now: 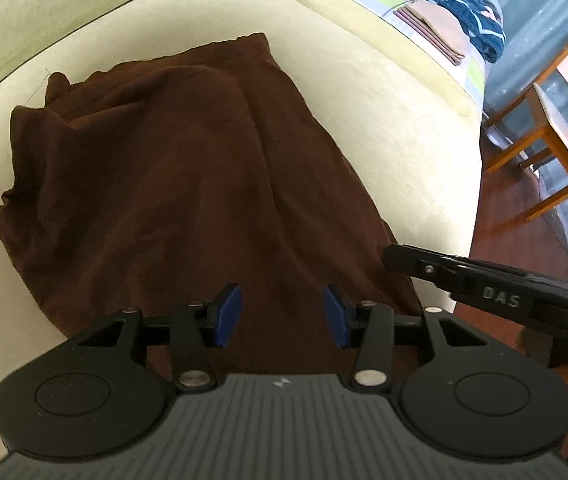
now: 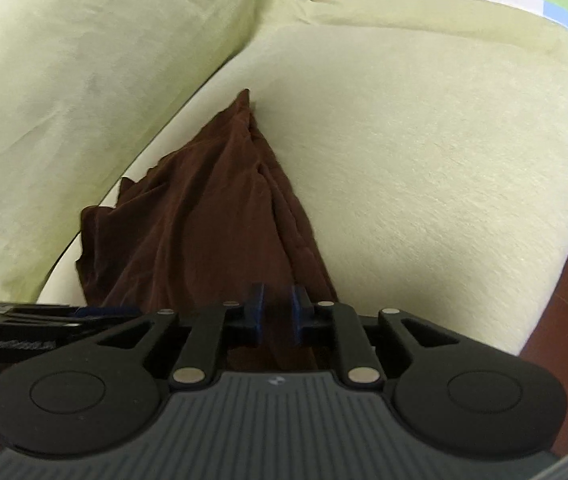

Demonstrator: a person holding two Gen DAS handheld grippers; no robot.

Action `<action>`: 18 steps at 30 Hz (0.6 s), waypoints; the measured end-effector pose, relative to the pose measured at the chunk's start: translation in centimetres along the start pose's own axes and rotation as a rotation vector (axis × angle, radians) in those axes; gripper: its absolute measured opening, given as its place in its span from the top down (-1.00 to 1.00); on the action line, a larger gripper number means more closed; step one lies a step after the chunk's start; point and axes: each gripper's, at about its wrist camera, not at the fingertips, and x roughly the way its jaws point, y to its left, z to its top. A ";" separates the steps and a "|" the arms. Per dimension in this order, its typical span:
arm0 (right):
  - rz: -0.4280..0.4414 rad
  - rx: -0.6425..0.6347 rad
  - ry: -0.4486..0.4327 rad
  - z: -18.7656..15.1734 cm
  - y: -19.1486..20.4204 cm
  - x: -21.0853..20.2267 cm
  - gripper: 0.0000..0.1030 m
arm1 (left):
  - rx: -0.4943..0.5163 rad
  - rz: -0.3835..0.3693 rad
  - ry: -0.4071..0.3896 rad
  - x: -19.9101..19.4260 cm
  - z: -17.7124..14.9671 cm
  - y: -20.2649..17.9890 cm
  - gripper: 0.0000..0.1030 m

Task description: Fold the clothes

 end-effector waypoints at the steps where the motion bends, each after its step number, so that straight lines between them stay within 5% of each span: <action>1: -0.002 -0.001 0.007 0.0 -0.1 0.2 0.70 | 0.000 0.004 -0.001 0.1 0.2 0.1 0.00; 5: 0.023 -0.004 0.020 0.1 -0.6 0.5 0.74 | -0.008 0.007 0.006 0.6 0.4 0.5 0.00; 6: 0.036 -0.023 0.016 0.3 -0.5 0.4 1.00 | -0.009 0.010 0.008 0.7 0.4 0.5 0.00; 10: 0.002 -0.097 0.002 1.1 0.3 0.3 0.99 | -0.009 0.013 0.010 1.0 0.7 0.5 0.00; 18: -0.063 -0.045 0.002 1.0 -1.3 1.2 1.00 | 0.015 0.031 0.024 1.9 0.2 0.1 0.00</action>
